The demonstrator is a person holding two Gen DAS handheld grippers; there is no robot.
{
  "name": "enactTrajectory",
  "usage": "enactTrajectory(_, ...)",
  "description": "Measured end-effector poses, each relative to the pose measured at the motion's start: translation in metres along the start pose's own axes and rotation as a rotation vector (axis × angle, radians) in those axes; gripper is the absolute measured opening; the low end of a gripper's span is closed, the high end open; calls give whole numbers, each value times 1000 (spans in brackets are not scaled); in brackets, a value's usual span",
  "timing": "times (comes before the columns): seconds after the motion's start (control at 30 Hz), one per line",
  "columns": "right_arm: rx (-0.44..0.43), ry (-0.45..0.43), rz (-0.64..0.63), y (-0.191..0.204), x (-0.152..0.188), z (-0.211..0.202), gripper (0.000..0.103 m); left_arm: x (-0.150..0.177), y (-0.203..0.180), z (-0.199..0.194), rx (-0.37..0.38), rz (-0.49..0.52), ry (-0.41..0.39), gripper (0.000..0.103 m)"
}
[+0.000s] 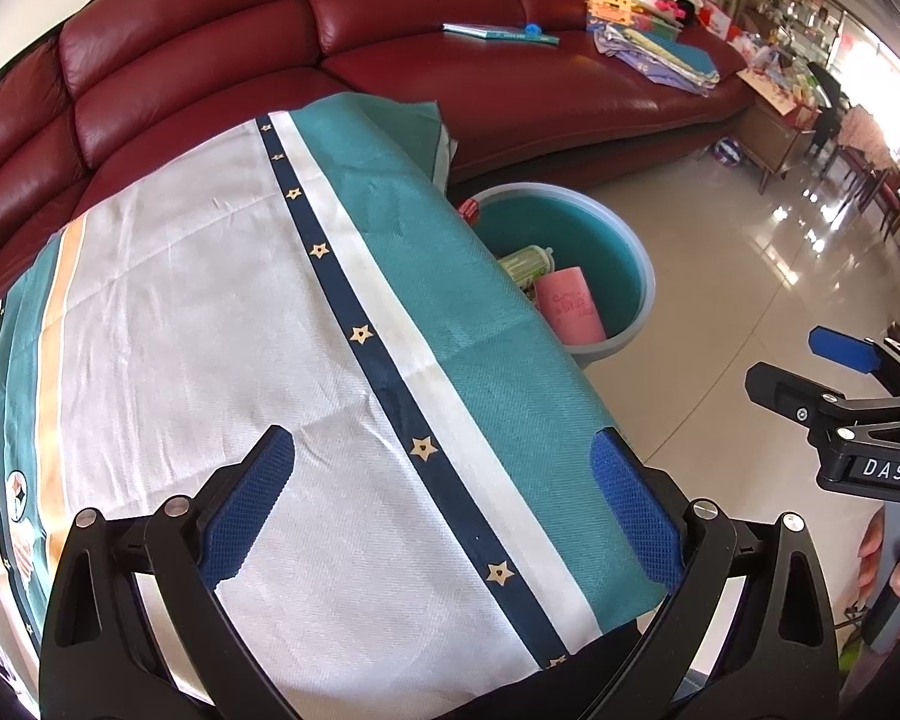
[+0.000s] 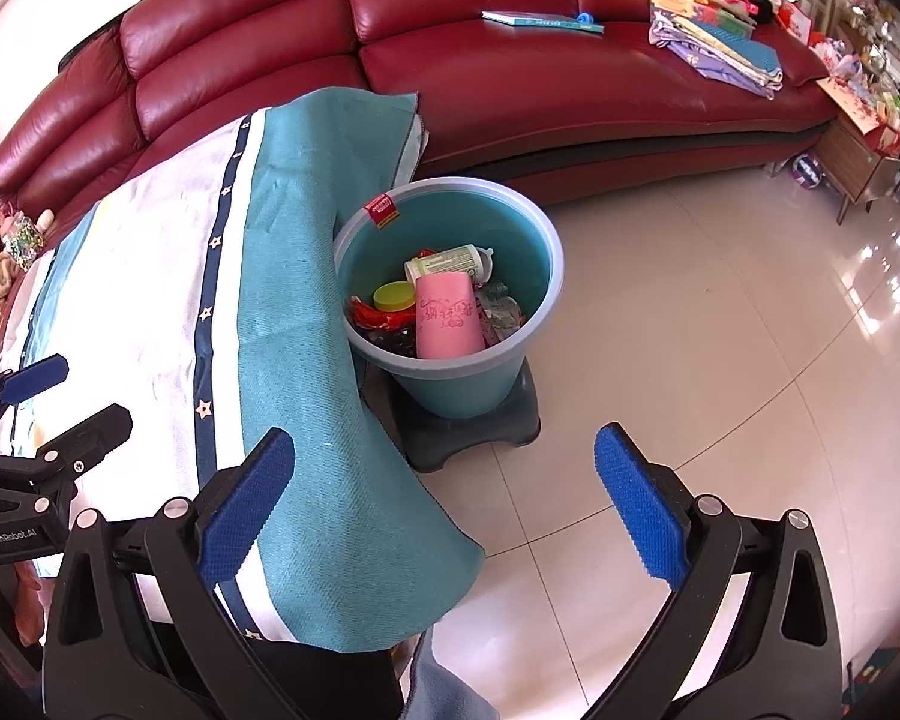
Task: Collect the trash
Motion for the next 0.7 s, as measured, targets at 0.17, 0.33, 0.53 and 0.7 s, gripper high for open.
enactTrajectory(0.17,6,-2,-6,0,-1,0,96,-1,-1,0,-8,0,3,99)
enactTrajectory(0.33,20,-3,-13,-2,-3,1,96,0,-1,1,-8,1,6,99)
enactTrajectory(0.53,26,-8,-25,-2,-4,1,96,0,0,5,9,-14,27,99)
enactTrajectory(0.7,38,-20,-30,-3,-4,-1,96,1,2,9,42,-29,38,99)
Point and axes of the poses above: each gripper's, at about its wrist camera, not at the fingertips, and z roughly the way its jaws point, y to its left, x to its underside, the point moved 2 cm from there along z, roughly the way its jaws point, and after that the axes turned 7 degrees about z, right-handed, at the moved point
